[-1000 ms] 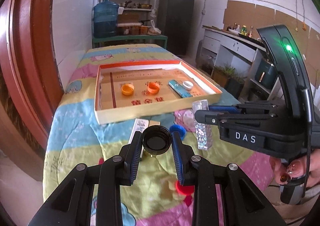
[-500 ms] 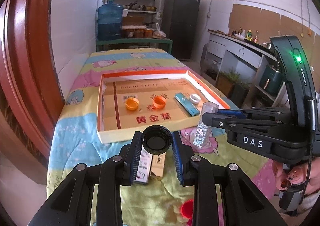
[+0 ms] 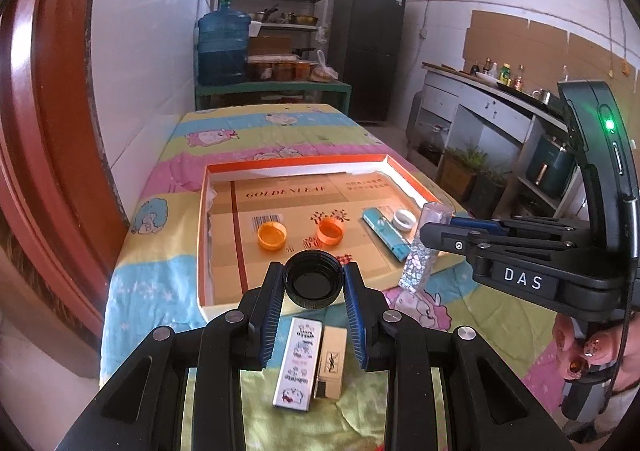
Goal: Organize rigid objects
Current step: 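Carry the black cap with the left tool while the right tool carries the glitter tube into the lid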
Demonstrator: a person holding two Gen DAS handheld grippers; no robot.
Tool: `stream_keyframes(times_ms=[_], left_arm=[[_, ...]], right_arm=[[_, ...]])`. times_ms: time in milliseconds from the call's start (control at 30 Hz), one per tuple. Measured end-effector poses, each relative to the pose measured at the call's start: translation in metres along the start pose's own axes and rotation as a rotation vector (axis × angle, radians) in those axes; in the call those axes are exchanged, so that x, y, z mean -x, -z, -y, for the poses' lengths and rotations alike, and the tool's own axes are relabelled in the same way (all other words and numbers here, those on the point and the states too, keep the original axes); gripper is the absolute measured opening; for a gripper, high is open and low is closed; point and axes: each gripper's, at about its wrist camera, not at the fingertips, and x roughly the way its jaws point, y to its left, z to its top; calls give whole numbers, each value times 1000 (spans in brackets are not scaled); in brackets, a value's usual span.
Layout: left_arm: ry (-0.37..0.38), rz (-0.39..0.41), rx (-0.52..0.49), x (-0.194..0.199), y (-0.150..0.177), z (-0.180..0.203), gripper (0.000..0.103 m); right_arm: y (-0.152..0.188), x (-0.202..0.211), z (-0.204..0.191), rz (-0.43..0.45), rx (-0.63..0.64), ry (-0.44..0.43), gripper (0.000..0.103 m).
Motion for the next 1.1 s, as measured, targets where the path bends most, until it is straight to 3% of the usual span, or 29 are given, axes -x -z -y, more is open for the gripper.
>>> stream_keyframes(times_ms=[567, 1100], left_arm=[[-19, -2, 26, -31, -25, -16, 31], [-34, -37, 53, -60, -27, -29, 31]], right_arm=[[-26, -25, 6, 7, 4, -23, 20], [-36, -61, 16, -29, -20, -55, 20]])
